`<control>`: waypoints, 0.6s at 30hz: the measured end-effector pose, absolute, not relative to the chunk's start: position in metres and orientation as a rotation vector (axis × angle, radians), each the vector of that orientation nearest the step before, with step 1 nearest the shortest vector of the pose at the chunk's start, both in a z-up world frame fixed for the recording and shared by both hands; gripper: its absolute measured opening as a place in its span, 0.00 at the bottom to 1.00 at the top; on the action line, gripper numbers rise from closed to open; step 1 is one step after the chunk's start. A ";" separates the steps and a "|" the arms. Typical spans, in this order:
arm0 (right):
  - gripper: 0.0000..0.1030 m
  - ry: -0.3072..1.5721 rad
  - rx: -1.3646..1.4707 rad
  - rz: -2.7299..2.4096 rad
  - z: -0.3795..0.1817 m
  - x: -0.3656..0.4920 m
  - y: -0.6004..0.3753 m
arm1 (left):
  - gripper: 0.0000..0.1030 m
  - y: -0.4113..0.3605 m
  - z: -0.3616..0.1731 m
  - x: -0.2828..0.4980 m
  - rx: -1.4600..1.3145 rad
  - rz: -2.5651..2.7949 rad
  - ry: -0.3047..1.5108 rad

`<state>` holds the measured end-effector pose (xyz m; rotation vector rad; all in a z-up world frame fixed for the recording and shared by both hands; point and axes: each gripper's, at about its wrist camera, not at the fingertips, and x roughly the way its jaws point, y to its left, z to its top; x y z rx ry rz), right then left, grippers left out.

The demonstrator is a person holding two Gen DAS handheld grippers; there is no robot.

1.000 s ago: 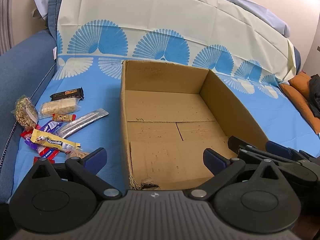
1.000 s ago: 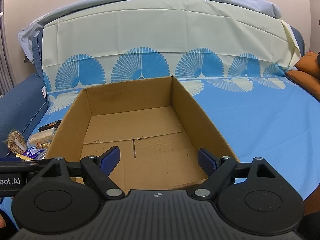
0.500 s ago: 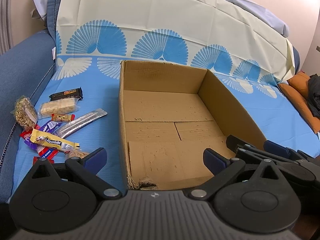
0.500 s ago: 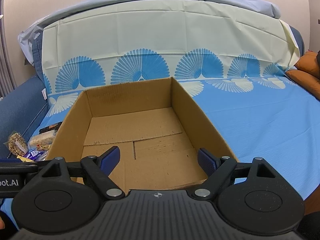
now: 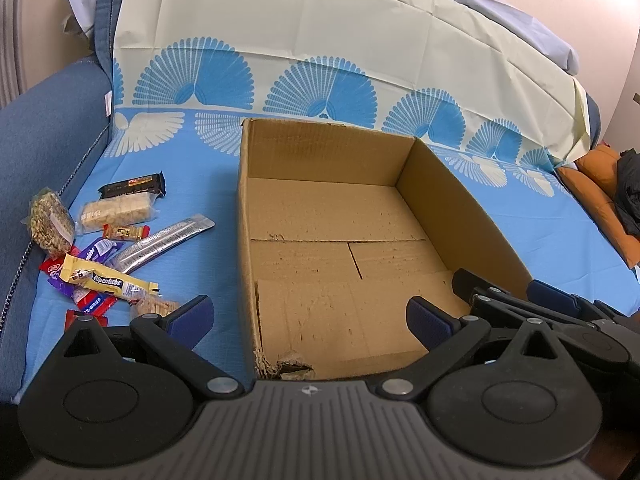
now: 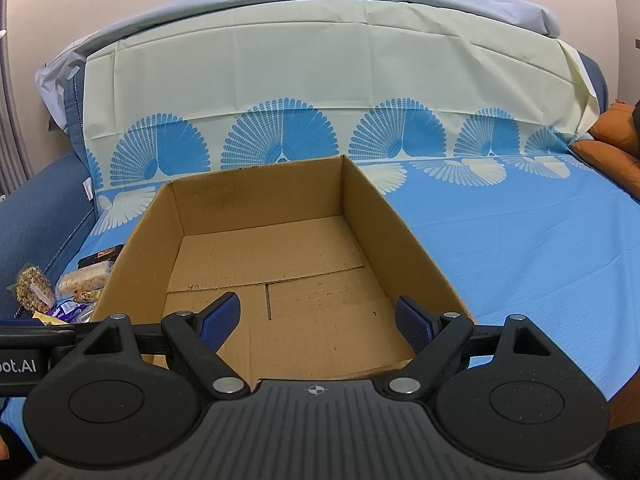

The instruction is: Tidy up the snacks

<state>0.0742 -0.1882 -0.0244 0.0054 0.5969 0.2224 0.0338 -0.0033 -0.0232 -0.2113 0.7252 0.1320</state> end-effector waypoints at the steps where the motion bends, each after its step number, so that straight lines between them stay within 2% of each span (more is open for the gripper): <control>1: 0.84 0.597 0.003 0.222 -0.025 0.074 -0.188 | 0.99 -0.004 -0.023 0.033 -0.211 0.132 0.725; 16: 0.84 0.593 -0.010 0.209 -0.023 0.074 -0.189 | 0.99 0.007 -0.017 0.026 -0.236 0.113 0.699; 18: 0.82 0.590 -0.024 0.206 -0.024 0.072 -0.188 | 0.94 0.011 -0.014 0.023 -0.255 0.098 0.686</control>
